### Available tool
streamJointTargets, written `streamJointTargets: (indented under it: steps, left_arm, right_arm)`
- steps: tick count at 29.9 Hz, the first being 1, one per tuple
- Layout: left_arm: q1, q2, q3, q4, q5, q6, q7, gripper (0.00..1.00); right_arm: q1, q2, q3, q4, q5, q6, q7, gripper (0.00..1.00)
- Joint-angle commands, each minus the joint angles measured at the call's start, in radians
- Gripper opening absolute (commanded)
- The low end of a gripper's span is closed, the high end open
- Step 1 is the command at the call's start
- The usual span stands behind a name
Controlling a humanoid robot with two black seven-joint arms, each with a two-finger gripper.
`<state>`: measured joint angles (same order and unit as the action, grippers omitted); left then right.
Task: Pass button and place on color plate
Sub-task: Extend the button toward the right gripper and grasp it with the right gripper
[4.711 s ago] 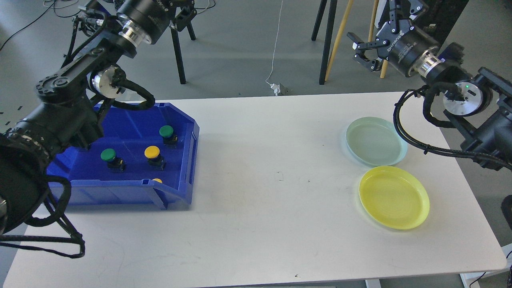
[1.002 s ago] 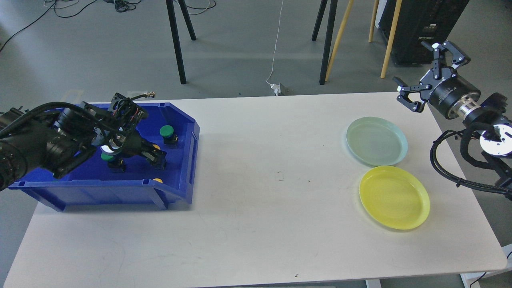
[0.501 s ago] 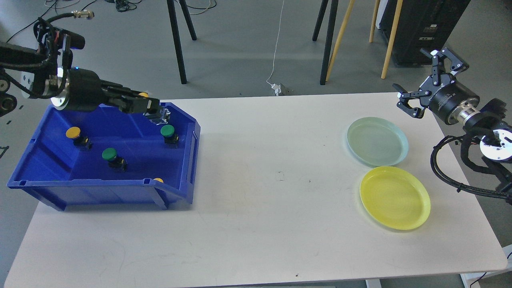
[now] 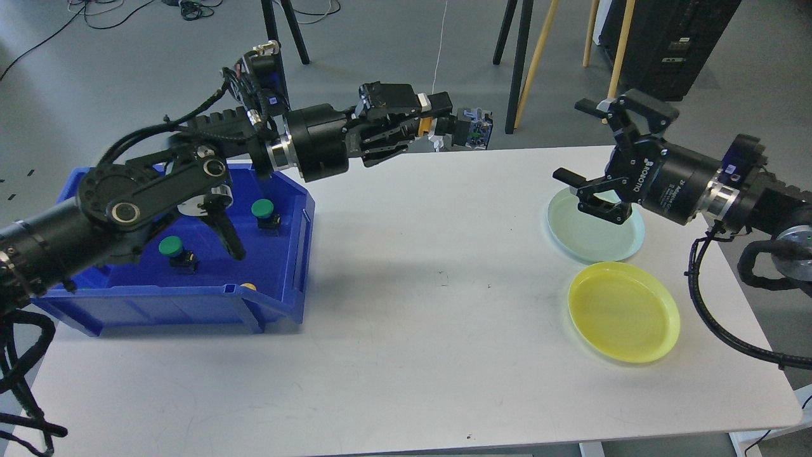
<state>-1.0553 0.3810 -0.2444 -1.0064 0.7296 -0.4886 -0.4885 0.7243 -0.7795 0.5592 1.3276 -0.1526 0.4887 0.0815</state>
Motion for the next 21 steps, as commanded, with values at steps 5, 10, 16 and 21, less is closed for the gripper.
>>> streamJointTargets:
  steps: [5,10,16,21]
  left_arm:
    - [0.021,-0.050,-0.019,0.054,0.002,0.000,0.000,0.04]
    - [0.021,-0.059,-0.019,0.055,0.004,0.000,0.000,0.04]
    - [0.029,-0.073,-0.018,0.055,0.004,0.000,0.000,0.04]
    - [0.029,-0.079,-0.018,0.068,0.004,0.000,0.000,0.04]
  right_arm:
    - [0.040,0.141,-0.045,-0.033,-0.002,0.000,0.003,1.00]
    - [0.072,0.152,-0.074,-0.042,0.010,0.000,0.009,1.00]
    - [0.121,0.183,-0.107,-0.047,0.070,0.000,0.011,0.99]
    - [0.159,0.193,-0.133,-0.047,0.076,0.000,0.012,0.95]
